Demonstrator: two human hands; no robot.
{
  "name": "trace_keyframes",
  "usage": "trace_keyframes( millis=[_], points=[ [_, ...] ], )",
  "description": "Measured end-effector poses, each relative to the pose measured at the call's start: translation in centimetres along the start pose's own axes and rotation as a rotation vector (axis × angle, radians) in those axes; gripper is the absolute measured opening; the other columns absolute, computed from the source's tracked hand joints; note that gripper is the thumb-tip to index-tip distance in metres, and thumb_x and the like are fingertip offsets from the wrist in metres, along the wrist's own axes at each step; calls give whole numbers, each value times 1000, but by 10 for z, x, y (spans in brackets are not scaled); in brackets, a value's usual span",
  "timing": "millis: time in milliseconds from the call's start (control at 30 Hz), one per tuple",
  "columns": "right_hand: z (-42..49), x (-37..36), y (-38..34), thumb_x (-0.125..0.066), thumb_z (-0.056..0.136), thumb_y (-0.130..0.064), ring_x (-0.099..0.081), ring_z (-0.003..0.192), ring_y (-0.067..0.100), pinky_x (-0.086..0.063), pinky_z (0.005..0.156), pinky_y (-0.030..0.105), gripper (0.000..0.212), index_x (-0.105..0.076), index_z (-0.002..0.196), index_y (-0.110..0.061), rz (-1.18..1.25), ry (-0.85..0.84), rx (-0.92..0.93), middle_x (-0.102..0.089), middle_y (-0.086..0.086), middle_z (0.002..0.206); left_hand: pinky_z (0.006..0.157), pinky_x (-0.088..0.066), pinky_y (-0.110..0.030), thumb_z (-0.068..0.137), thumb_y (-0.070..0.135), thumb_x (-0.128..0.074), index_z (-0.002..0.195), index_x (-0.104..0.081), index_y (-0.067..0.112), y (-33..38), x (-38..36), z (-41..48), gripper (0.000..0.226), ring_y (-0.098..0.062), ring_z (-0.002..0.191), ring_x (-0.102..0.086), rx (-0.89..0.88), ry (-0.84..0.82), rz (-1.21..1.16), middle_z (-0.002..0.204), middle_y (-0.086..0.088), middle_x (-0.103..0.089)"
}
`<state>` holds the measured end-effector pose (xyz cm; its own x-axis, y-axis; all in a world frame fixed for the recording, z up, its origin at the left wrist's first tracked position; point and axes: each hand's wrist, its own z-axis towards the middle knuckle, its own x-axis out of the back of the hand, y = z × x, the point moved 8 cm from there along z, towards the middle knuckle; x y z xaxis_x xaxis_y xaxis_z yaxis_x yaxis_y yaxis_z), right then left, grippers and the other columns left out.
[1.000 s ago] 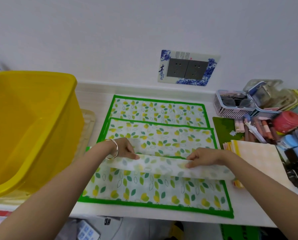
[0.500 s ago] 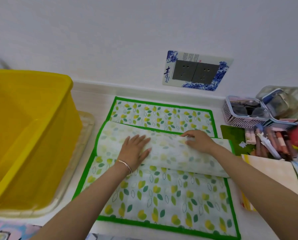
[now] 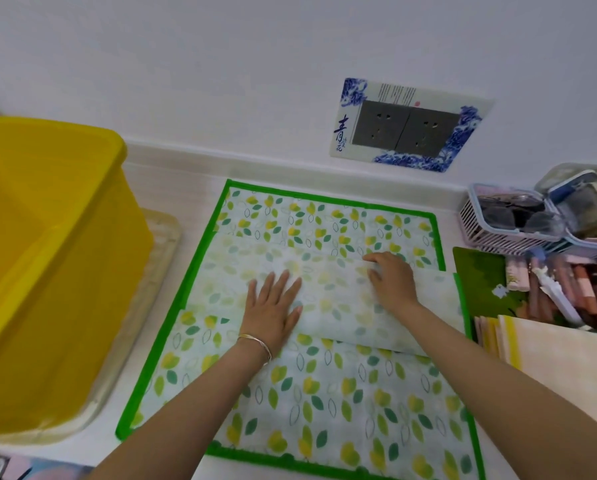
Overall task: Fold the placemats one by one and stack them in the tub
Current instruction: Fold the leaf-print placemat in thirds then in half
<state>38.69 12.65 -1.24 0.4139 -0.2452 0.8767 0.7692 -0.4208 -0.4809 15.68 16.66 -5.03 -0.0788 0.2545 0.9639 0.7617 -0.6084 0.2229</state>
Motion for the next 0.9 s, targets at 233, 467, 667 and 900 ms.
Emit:
trace_keyframes(
  millis=[233,467,667,900],
  points=[
    [-40,-42,-62,-49,94,-15,-26,139,20,-13,117,34,38,-51,132,-16,80,29,82,-36,3,148,109,22,-41,65,62,41,141,12,35,-2,-11,4,86,-13,136,24,10,27,-19,151,9,16],
    [-60,-94,-93,4,94,-36,6,145,13,12,115,32,61,-14,150,-20,-85,-58,18,-2,-1,159,105,27,-36,62,57,47,138,15,37,-2,-9,3,85,-13,135,27,16,46,-7,147,11,22],
    [-67,-85,-69,5,86,-48,4,146,18,11,115,40,68,-13,150,-29,-203,-43,12,-4,-3,158,108,24,-35,74,60,34,142,5,36,-2,-10,4,78,-12,137,22,7,71,-37,154,10,7],
    [-78,-46,3,3,85,-57,6,146,16,7,118,40,70,-7,150,-32,-264,-19,-119,0,-4,159,111,19,-42,63,76,30,144,11,37,-1,-9,3,92,-14,141,20,7,35,17,149,12,21]
  ],
)
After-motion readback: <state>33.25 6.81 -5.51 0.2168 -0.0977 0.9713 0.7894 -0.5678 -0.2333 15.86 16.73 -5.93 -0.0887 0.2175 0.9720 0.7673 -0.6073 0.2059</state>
